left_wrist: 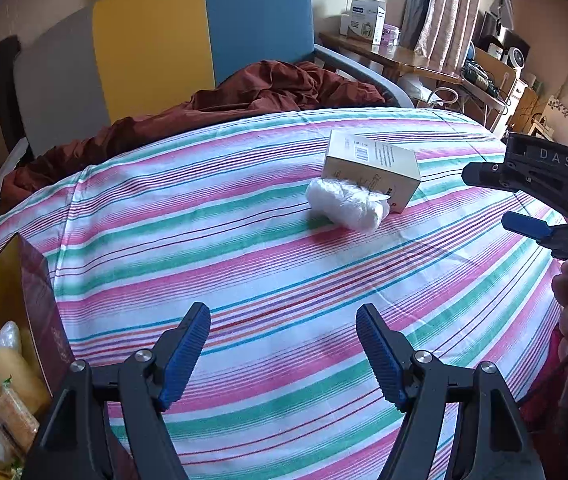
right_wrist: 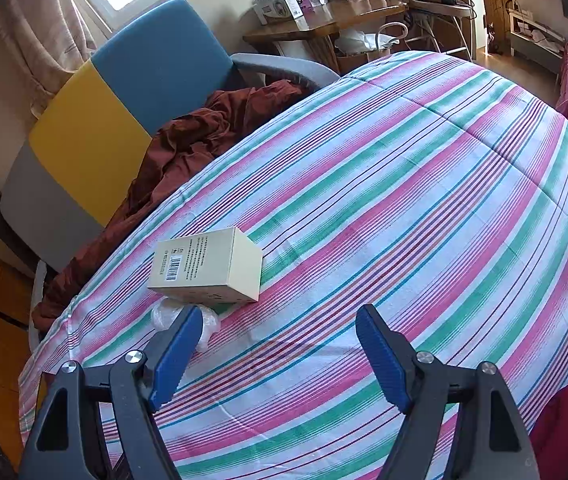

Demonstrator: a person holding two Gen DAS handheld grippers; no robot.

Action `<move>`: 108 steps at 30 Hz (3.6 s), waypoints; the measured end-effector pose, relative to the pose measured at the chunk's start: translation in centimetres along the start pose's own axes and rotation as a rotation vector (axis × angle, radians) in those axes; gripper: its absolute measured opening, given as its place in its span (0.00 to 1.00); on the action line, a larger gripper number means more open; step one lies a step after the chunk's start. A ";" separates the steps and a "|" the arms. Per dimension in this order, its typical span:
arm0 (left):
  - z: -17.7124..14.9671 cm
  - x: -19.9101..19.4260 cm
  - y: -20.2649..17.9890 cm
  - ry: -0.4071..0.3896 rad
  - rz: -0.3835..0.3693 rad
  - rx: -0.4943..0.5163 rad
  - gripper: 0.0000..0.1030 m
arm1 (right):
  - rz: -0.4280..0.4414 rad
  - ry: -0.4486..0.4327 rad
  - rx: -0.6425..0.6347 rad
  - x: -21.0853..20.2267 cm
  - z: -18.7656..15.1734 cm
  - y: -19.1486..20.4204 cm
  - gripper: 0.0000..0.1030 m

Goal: Organize objects
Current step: 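Move both grippers back toward the cream box and second cotton ball, then grasp the second wrapped cotton ball with the left gripper, then grasp the cream product box with the right gripper while the left holds the cotton ball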

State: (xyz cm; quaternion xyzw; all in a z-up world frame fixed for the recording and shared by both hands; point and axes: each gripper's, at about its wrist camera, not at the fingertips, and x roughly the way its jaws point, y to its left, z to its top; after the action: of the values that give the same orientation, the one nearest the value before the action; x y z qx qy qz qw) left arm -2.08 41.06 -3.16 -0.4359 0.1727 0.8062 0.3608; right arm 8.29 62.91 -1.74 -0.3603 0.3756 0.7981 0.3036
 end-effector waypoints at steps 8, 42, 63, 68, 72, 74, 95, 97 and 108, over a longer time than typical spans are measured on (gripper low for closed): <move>2.2 2.0 -1.8 0.007 -0.023 0.015 0.74 | 0.031 -0.023 0.059 -0.4 0.1 -1.3 0.78; 4.0 8.7 -0.7 0.016 -0.103 -0.092 0.36 | 0.035 0.040 0.060 1.5 0.0 -2.2 0.78; -6.9 2.0 0.8 -0.099 -0.048 0.020 0.35 | -0.036 0.114 -0.078 3.0 -1.0 -0.4 0.78; -7.1 2.1 1.0 -0.108 -0.059 0.013 0.35 | -0.050 0.169 -0.234 4.2 -2.2 2.3 0.78; -7.2 2.1 1.1 -0.111 -0.067 0.008 0.35 | -0.096 0.167 -0.398 4.6 -2.6 5.3 0.78; -7.1 2.2 1.3 -0.112 -0.078 0.000 0.35 | -0.133 0.140 -0.517 4.6 -2.2 7.0 0.83; -7.3 2.5 1.9 -0.122 -0.121 -0.029 0.37 | -0.236 0.241 -0.748 13.1 2.0 11.7 0.49; -7.3 2.5 1.9 -0.122 -0.121 -0.029 0.37 | -0.215 0.251 -0.712 12.2 0.7 11.2 0.49; -7.2 2.5 2.1 -0.123 -0.129 -0.034 0.37 | -0.122 0.260 -0.621 5.9 -8.3 8.0 0.48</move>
State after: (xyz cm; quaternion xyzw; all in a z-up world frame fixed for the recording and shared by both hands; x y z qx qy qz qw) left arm -0.34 36.42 -9.32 -0.4018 0.1078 0.8094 0.4145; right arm 1.78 53.13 -7.22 -0.5559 0.1278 0.8022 0.1763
